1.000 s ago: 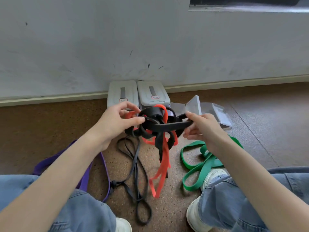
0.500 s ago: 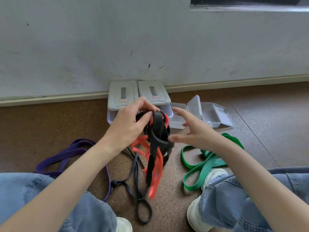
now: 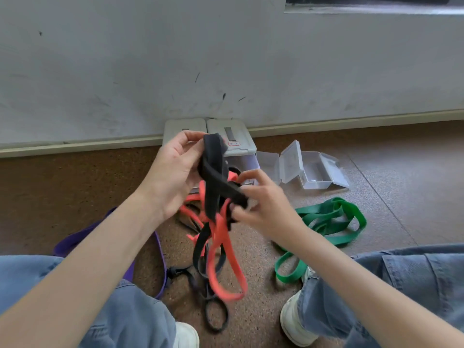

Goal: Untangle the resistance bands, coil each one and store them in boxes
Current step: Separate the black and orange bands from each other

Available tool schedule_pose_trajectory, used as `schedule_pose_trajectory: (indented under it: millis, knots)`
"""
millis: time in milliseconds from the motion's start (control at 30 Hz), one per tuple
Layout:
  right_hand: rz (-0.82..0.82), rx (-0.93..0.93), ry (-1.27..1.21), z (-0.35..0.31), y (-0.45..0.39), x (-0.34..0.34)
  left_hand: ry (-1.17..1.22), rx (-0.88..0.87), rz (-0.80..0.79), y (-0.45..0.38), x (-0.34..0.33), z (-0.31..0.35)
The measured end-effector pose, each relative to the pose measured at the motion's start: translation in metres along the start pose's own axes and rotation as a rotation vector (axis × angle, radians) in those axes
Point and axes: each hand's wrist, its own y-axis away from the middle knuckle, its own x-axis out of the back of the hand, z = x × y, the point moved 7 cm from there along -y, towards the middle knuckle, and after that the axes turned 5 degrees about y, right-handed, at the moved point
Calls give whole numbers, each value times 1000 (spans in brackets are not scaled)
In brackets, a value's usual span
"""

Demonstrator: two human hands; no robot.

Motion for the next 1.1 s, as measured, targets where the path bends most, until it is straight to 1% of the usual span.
schedule_pose_trajectory:
  millis: [67,100,133,167,200,233,267,300,367,433,500,567,600,633,700,733,767,833,867,933,967,1033,1067,1100]
  knots:
    - [83,-213,-233,24,-3,15,-342,4,147,-5,23,-3]
    - [125,-308,-295,34,-3,22,-497,71,164,-5,31,-10]
    - [138,-373,-333,41,-2,25,-570,191,105,-3,35,-23]
    - [132,-415,-389,44,-1,26,-549,323,-29,3,30,-40]
    - [119,-440,-470,44,0,26,-507,429,-206,14,17,-55]
    - [105,-461,-583,44,1,25,-500,468,-371,26,1,-67]
    - [107,-480,-691,43,2,25,-507,437,-476,35,-12,-76]
    - [124,-496,-767,43,2,29,-500,369,-495,39,-21,-83]
    - [140,-513,-859,44,0,35,-466,259,-365,37,-28,-88]
    - [134,-505,-906,43,-1,41,-483,204,-238,30,-22,-83]
    - [178,-495,-846,47,-2,53,-528,222,-197,22,-11,-76]
    - [268,-528,-689,59,0,69,-456,262,-161,18,-1,-69]
    - [288,-551,-596,66,1,75,-395,278,-116,15,3,-66]
    - [272,-567,-504,72,2,76,-333,298,-60,14,8,-63]
    - [165,-542,-262,72,1,70,-234,357,32,13,13,-61]
    - [124,-488,-145,65,-1,64,-203,383,58,12,16,-60]
    - [107,-408,-80,54,-3,59,-184,405,68,12,17,-59]
    - [61,-217,-73,26,-4,43,-137,419,51,12,17,-54]
    - [27,-122,-31,14,-3,33,-107,409,34,11,16,-50]
    - [-20,6,172,2,1,14,-89,394,-31,12,8,-46]
    - [-22,31,253,0,4,8,-85,391,-57,13,4,-45]
    - [17,31,301,3,5,7,-76,400,-79,13,0,-44]
    - [46,15,317,7,4,12,-136,394,-90,13,1,-44]
    - [69,-17,351,12,3,19,-304,366,-118,12,2,-43]
